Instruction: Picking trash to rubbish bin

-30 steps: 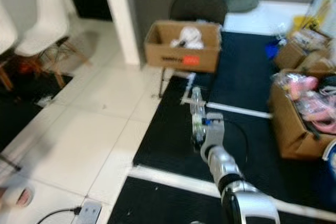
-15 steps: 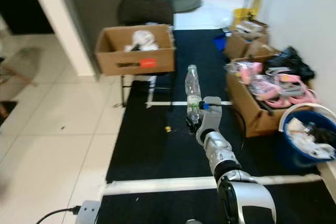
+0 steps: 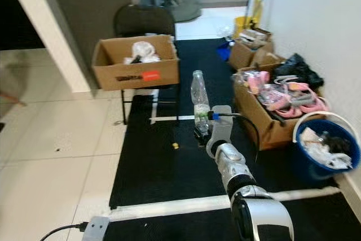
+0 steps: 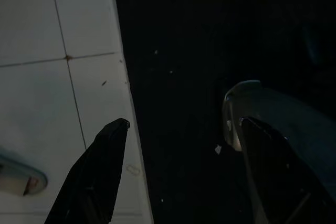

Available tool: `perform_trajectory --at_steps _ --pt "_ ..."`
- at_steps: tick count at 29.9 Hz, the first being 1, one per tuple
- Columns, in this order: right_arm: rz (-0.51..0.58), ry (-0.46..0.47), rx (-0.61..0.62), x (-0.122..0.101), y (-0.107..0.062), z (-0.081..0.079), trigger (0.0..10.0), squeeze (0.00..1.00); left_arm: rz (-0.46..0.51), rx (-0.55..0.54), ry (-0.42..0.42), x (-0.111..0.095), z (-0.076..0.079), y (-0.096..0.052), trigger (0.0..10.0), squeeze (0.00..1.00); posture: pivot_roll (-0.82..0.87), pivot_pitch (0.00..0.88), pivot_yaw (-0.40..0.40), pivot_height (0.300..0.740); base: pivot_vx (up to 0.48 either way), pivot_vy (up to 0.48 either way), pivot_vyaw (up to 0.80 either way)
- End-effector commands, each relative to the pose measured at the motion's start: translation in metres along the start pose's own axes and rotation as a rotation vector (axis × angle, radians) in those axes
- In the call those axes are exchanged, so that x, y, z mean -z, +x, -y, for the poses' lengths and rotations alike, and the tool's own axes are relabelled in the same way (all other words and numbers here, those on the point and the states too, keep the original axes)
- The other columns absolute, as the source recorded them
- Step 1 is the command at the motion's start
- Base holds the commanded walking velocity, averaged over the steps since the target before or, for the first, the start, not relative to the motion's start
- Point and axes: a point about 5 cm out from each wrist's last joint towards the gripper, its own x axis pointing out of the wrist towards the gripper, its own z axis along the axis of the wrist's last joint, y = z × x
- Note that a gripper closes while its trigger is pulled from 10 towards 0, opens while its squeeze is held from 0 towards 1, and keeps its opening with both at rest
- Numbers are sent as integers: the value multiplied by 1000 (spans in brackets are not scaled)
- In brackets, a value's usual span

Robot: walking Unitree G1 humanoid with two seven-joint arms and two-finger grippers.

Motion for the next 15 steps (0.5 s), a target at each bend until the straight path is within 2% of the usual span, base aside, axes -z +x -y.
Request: perform_trajectory --at_steps 1,15 --pt "-12 1 4 5 -2 1 10000 0 -13 -7 15 2 -4 -1 10000 0 6 13 58 740 262 0 0" --pt "-24 17 3 11 -4 0 10000 0 -32 0 22 9 -4 -2 10000 0 12 29 73 740 279 0 0"
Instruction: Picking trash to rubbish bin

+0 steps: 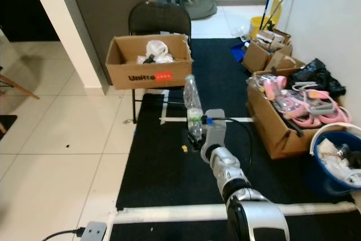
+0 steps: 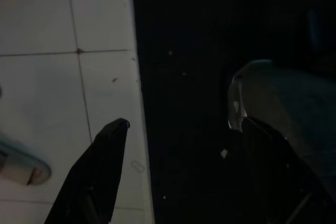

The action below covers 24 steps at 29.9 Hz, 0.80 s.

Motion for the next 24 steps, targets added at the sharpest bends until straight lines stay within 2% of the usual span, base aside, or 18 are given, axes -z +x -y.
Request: perform_trajectory --at_steps 1,3,13,24 --pt "1 6 2 0 0 -1 10000 0 -9 -7 20 1 -5 -1 10000 0 12 29 73 740 292 0 0" --pt "-3 -1 6 1 0 -1 10000 0 -9 -8 23 1 -6 -1 10000 0 11 29 75 740 294 0 0" --pt "11 14 14 -3 1 1 10000 0 -5 -4 28 -1 -5 0 10000 0 9 26 75 740 292 0 -741" --pt "31 2 -19 -8 3 -5 10000 0 -9 -3 28 0 -5 -1 10000 0 14 25 69 740 288 0 0"
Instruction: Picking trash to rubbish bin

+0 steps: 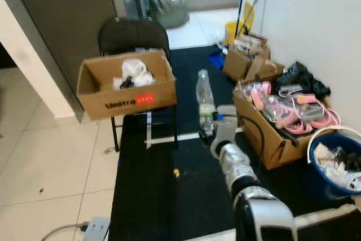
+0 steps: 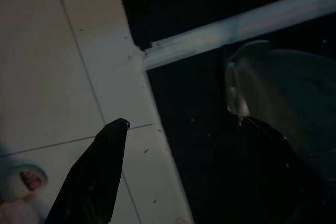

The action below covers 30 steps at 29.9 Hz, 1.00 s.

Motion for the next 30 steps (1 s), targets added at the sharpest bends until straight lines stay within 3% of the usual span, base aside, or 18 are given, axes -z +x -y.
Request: perform_trajectory --at_steps 1,6,15,25,30 --pt "7 -2 5 -3 0 4 10000 0 -25 1 5 6 0 -1 10000 0 15 25 69 740 281 0 0" --pt "14 -4 -16 -4 1 0 10000 0 -26 2 6 7 0 -1 10000 0 15 24 70 740 281 0 0" --pt "33 -54 -144 -1 2 -22 10000 0 -25 4 14 6 0 -1 10000 0 11 25 67 740 319 0 0" --pt "35 -85 -207 2 1 -28 10000 0 -26 7 20 6 1 -1 10000 0 10 21 66 740 389 0 0" --pt "34 -94 -245 3 1 -31 10000 0 -26 7 21 6 2 -1 10000 0 11 19 61 740 400 0 710"
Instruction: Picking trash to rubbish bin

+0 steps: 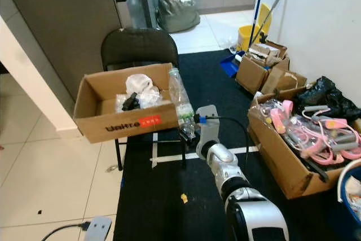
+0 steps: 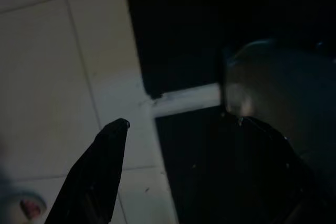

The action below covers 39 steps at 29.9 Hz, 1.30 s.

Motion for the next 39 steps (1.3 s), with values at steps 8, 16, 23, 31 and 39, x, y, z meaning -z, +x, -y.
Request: perform_trajectory --at_steps 8,16,23,31,39 --pt "-18 -34 -54 2 2 -8 10000 0 -16 4 9 3 1 0 10000 0 15 25 60 740 401 0 673" --pt "-38 -61 -51 6 2 -10 10000 0 -23 6 6 6 3 0 10000 0 17 32 60 740 400 0 0" --pt "-42 -73 -3 4 1 -5 10000 0 -23 7 4 6 3 -1 10000 0 17 35 59 740 400 0 0" --pt "-179 -316 87 11 -2 8 10000 0 -26 20 -5 8 5 -1 10000 0 17 37 58 740 390 0 0" --pt "-301 -492 60 21 -4 8 10000 0 -32 46 -29 10 12 -1 10000 0 19 40 55 740 90 0 0"
